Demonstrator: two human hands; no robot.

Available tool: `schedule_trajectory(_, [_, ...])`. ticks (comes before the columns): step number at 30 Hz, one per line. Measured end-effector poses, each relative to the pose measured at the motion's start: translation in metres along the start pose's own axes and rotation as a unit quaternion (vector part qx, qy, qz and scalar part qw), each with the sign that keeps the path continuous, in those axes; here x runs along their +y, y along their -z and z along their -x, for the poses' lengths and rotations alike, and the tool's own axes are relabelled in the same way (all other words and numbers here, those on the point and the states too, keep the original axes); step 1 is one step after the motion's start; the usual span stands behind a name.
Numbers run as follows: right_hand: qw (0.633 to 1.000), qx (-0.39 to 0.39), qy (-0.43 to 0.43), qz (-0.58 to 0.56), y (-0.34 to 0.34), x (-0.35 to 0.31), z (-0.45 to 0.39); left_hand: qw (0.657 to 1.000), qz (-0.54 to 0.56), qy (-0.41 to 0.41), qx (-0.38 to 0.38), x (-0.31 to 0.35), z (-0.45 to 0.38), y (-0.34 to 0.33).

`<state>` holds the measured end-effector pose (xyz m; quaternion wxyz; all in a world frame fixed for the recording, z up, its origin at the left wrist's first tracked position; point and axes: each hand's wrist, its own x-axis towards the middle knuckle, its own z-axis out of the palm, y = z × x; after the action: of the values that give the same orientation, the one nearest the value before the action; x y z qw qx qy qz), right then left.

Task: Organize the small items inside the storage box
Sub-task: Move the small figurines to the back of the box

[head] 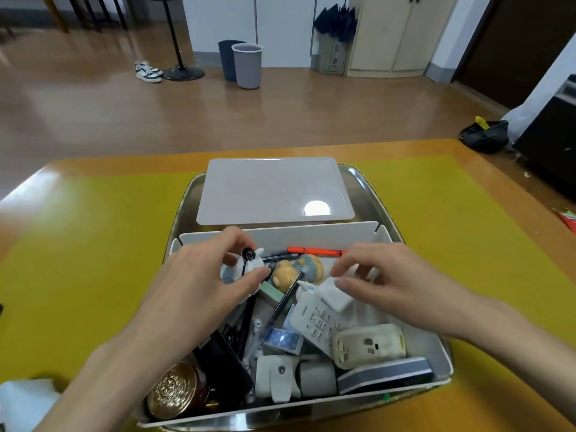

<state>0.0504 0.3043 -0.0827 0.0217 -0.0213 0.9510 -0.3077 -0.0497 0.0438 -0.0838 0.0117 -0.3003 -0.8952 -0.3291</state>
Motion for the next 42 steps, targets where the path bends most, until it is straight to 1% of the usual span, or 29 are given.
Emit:
schedule_trajectory(2, [0.995,-0.011,-0.007,0.1,-0.005,-0.005,-0.018,1.0,-0.01,0.0,0.002,0.001,0.0,0.001])
schedule_trajectory(4, [0.987,-0.033,-0.02,0.158,-0.018,-0.011,-0.033,1.0,-0.015,-0.002,0.004,0.001,-0.001,0.001])
schedule_trajectory(8, [0.981,-0.03,-0.068,0.181,-0.032,-0.015,-0.052,1.0,-0.028,-0.011,0.011,0.001,-0.003,0.003])
schedule_trajectory(10, [0.981,-0.064,-0.096,0.153,-0.032,-0.018,-0.056,0.999,-0.033,-0.013,0.016,0.0,-0.003,0.005])
schedule_trajectory(13, [0.976,-0.139,-0.164,0.028,-0.032,-0.02,-0.059,0.999,-0.039,-0.016,0.013,0.001,-0.003,0.007])
schedule_trajectory(14, [0.972,-0.15,-0.179,-0.002,-0.032,-0.02,-0.06,0.999,-0.04,-0.015,0.009,0.001,-0.002,0.007])
schedule_trajectory(16, [0.97,-0.146,-0.191,-0.027,-0.029,-0.021,-0.058,0.999,-0.04,-0.013,0.005,0.002,-0.001,0.008])
schedule_trajectory(19, [0.975,-0.107,-0.192,-0.045,-0.025,-0.02,-0.05,0.999,-0.035,-0.013,0.002,0.003,-0.001,0.009])
schedule_trajectory(21, [0.98,-0.085,-0.178,-0.01,-0.025,-0.02,-0.045,0.999,-0.034,-0.014,0.004,0.005,-0.001,0.009])
schedule_trajectory(24, [0.988,-0.049,-0.132,0.066,-0.028,-0.02,-0.043,0.999,-0.031,-0.01,0.016,0.007,-0.001,0.01])
schedule_trajectory(27, [0.992,-0.017,-0.097,0.082,-0.028,-0.022,-0.039,1.0,-0.015,0.0,0.014,0.009,-0.002,0.011])
schedule_trajectory(29, [0.995,-0.002,-0.086,0.059,-0.023,-0.022,-0.03,1.0,-0.002,0.008,0.016,0.009,-0.003,0.011])
schedule_trajectory(31, [0.996,0.023,-0.084,0.001,-0.01,-0.02,-0.019,1.0,0.016,0.012,0.016,0.01,-0.004,0.01])
schedule_trajectory(34, [0.989,0.103,-0.089,-0.061,0.02,-0.013,-0.006,0.998,0.064,0.006,0.025,0.013,-0.006,0.005])
schedule_trajectory(37, [0.978,0.184,-0.098,-0.027,0.048,-0.002,-0.001,0.993,0.119,-0.007,0.02,0.022,-0.013,-0.009])
schedule_trajectory(39, [0.972,0.211,-0.101,-0.001,0.057,0.004,0.0,0.987,0.159,-0.019,0.001,0.03,-0.021,-0.02])
schedule_trajectory(42, [0.962,0.246,-0.116,0.024,0.051,0.015,0.002,0.98,0.193,-0.029,-0.036,0.04,-0.037,-0.041])
